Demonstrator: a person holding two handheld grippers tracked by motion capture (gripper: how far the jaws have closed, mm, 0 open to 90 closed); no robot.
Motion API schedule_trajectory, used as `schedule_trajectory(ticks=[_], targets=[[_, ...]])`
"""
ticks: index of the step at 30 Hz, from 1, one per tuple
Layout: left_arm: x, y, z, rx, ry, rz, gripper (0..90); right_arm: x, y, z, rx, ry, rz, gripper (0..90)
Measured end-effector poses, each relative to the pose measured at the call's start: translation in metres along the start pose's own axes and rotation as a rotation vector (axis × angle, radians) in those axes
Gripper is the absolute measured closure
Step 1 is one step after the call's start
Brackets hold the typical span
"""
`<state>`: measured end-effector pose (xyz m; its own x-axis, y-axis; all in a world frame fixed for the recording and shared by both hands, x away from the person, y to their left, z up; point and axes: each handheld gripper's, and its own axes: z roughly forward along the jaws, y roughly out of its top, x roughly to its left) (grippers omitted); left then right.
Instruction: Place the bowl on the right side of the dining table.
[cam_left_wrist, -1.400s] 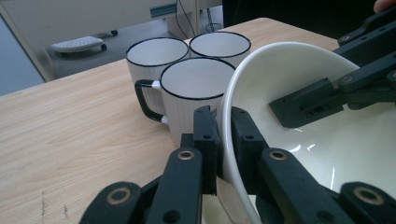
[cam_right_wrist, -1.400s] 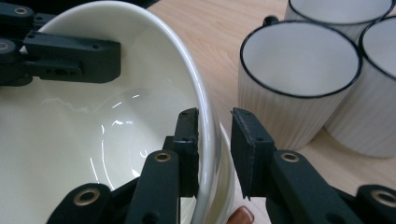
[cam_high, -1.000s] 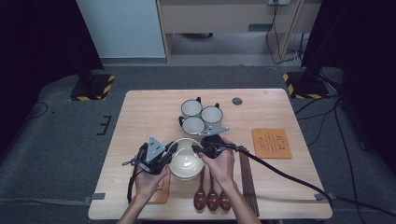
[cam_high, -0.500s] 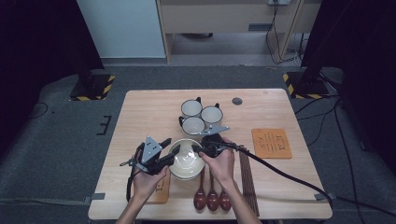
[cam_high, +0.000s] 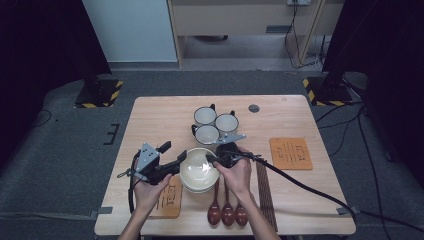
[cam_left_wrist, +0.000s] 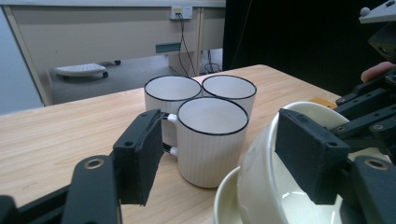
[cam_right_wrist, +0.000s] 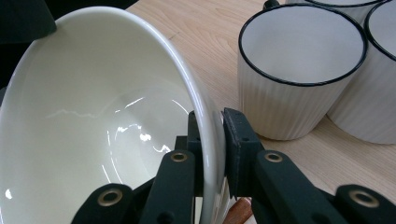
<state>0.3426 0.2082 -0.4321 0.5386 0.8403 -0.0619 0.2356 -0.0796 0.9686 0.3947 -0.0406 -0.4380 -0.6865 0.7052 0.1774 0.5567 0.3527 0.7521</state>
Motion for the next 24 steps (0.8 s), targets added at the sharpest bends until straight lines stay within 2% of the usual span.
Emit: schedule_trajectory(ticks=[7, 11, 16, 21, 24], targets=[[0.011, 0.000, -0.005, -0.029, 0.042, -0.040, 28.3, 0.000, 0.001, -0.002, -0.007, 0.002, 0.001, 82.1], [0.020, -0.001, -0.008, -0.029, 0.075, -0.058, 27.9, 0.000, 0.003, -0.005, -0.019, 0.005, 0.001, 82.1], [0.031, -0.007, -0.008, -0.002, 0.124, -0.074, 27.8, 0.000, 0.006, -0.011, -0.044, 0.022, 0.002, 82.1], [0.042, -0.014, -0.006, 0.017, 0.146, -0.085, 26.8, -0.001, 0.009, -0.017, -0.090, 0.026, -0.009, 82.1], [0.048, -0.018, -0.006, 0.039, 0.165, -0.080, 25.6, -0.001, 0.011, -0.022, -0.100, 0.034, -0.006, 82.0]])
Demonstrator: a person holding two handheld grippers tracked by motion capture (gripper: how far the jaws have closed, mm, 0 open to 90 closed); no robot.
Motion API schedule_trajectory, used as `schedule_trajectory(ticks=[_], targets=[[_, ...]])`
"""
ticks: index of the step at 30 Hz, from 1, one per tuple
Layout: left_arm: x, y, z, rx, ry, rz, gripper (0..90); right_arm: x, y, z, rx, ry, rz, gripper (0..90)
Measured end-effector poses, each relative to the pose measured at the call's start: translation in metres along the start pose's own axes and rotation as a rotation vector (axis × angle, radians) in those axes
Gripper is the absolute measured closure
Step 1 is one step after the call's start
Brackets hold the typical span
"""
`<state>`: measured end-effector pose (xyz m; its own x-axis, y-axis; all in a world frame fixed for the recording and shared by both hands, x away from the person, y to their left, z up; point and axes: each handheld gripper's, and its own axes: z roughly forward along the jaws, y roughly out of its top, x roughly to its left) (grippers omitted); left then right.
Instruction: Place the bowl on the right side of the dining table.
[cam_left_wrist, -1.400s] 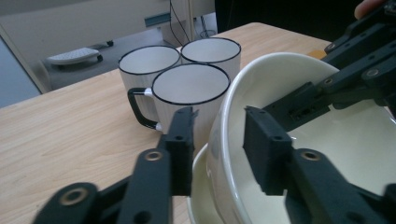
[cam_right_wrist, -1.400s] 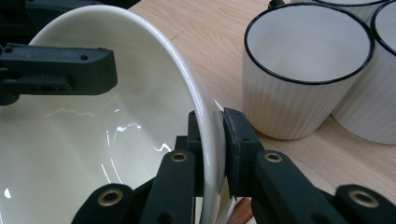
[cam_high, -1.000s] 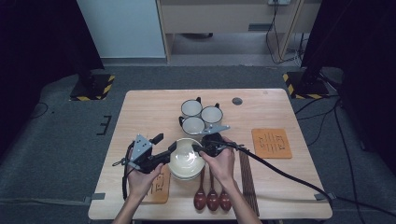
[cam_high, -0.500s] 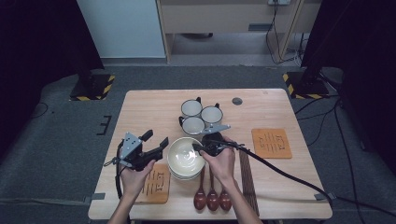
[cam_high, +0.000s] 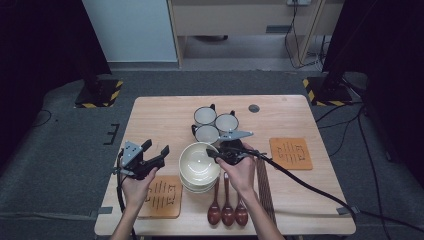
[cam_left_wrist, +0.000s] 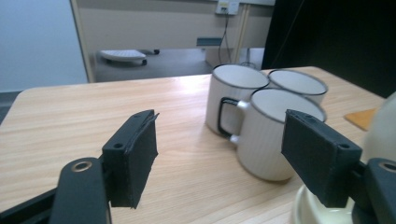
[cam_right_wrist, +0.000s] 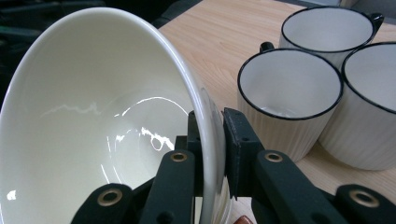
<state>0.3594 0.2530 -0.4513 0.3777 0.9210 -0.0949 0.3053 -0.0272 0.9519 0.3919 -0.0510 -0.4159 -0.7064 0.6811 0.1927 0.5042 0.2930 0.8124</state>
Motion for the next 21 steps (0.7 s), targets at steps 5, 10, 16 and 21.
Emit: schedule_trajectory(ticks=[5, 10, 16, 21], targets=[[0.007, -0.006, 0.003, 0.029, 0.027, 0.000, 24.2, -0.001, 0.004, -0.007, -0.021, -0.001, -0.002, 82.0], [0.015, -0.014, 0.008, 0.085, 0.043, -0.013, 23.1, -0.004, 0.007, -0.014, -0.043, 0.005, 0.004, 82.0], [0.025, -0.024, 0.013, 0.141, 0.079, -0.012, 23.0, -0.009, 0.008, -0.023, -0.063, -0.006, 0.009, 81.7], [0.034, -0.032, 0.016, 0.179, 0.104, -0.012, 23.0, -0.015, 0.009, -0.031, -0.078, -0.010, 0.017, 81.7]])
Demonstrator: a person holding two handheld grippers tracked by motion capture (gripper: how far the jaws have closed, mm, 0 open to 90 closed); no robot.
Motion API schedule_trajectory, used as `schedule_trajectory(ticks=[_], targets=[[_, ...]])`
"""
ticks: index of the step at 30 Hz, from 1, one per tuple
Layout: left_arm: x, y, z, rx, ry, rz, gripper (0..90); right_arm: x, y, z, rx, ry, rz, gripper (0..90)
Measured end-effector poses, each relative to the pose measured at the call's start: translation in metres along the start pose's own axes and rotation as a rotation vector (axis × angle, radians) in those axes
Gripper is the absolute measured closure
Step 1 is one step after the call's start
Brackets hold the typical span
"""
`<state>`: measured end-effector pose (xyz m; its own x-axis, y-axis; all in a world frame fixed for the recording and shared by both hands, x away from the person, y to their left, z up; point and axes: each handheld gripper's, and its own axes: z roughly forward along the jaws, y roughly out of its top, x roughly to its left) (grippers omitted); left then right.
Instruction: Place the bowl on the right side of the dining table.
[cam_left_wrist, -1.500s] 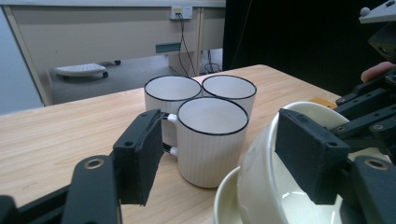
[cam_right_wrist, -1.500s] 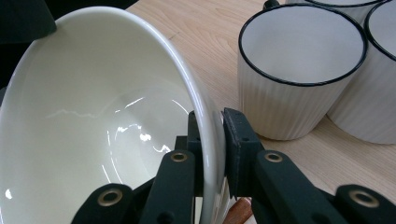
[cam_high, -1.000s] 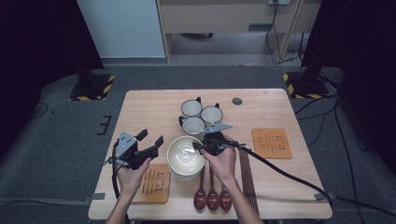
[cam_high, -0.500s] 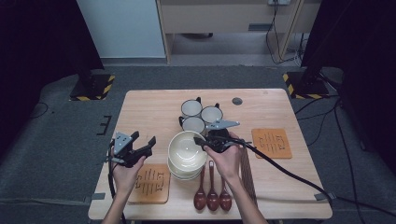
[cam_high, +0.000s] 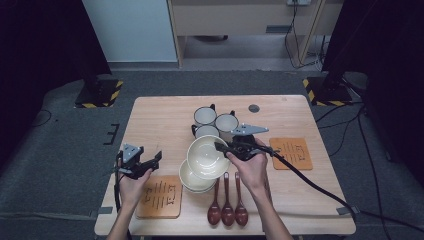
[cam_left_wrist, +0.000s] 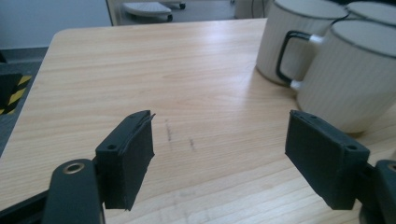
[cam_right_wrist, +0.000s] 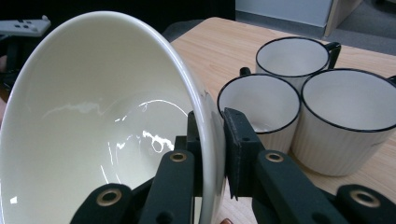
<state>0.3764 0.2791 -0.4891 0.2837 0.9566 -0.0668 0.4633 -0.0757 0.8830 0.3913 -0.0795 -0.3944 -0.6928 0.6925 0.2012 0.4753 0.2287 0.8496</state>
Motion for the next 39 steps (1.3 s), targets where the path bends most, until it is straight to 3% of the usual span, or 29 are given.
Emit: schedule_trajectory(ticks=[12, 20, 39], targets=[[0.011, -0.010, 0.010, 0.076, 0.031, 0.014, 22.3, -0.014, 0.003, -0.019, -0.023, -0.031, 0.016, 81.7], [0.014, -0.017, 0.022, 0.177, 0.056, 0.045, 21.5, -0.025, 0.000, -0.028, -0.023, -0.055, 0.029, 81.7], [0.019, -0.031, 0.036, 0.257, 0.068, 0.052, 22.5, -0.058, -0.007, -0.053, -0.035, -0.119, 0.068, 81.7]])
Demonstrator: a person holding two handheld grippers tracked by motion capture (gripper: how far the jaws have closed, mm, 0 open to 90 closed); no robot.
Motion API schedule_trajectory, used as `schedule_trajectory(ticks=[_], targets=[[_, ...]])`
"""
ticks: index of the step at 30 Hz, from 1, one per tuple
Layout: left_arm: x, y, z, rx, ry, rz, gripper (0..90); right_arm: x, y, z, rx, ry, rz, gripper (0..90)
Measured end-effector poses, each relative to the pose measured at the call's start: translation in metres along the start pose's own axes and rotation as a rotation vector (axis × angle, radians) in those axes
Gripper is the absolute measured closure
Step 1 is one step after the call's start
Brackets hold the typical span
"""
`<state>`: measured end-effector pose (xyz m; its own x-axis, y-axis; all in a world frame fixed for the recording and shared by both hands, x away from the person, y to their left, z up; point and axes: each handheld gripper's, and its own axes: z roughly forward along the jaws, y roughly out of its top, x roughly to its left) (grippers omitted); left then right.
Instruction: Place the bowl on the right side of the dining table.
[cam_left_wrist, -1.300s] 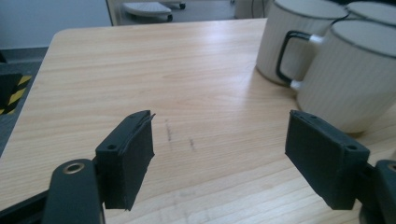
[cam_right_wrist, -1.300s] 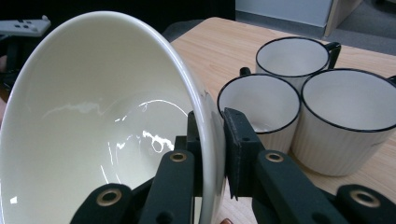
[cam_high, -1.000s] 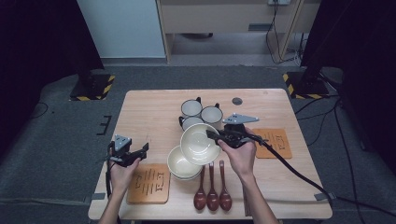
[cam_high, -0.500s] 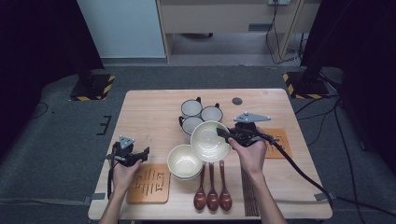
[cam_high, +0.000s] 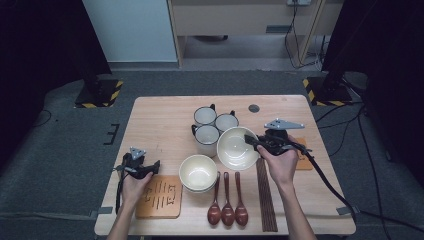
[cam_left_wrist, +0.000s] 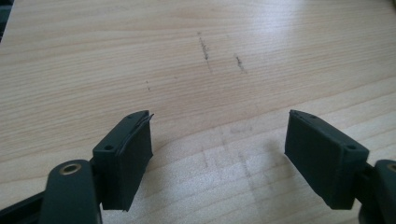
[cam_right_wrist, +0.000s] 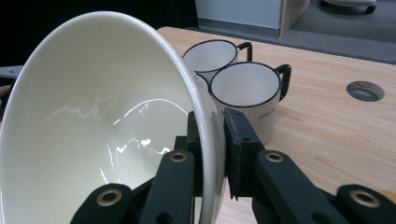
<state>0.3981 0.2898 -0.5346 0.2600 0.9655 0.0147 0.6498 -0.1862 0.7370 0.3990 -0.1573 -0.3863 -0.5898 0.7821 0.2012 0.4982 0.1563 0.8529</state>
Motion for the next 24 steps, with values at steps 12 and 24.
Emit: schedule_trajectory(ticks=[12, 24], targets=[[0.004, -0.001, 0.001, 0.017, 0.028, -0.032, 16.1, -0.028, -0.004, -0.012, -0.018, -0.051, 0.028, 81.6], [0.005, 0.000, 0.002, 0.040, 0.053, -0.055, 6.1, -0.058, -0.013, -0.023, -0.022, -0.110, 0.068, 81.6]])
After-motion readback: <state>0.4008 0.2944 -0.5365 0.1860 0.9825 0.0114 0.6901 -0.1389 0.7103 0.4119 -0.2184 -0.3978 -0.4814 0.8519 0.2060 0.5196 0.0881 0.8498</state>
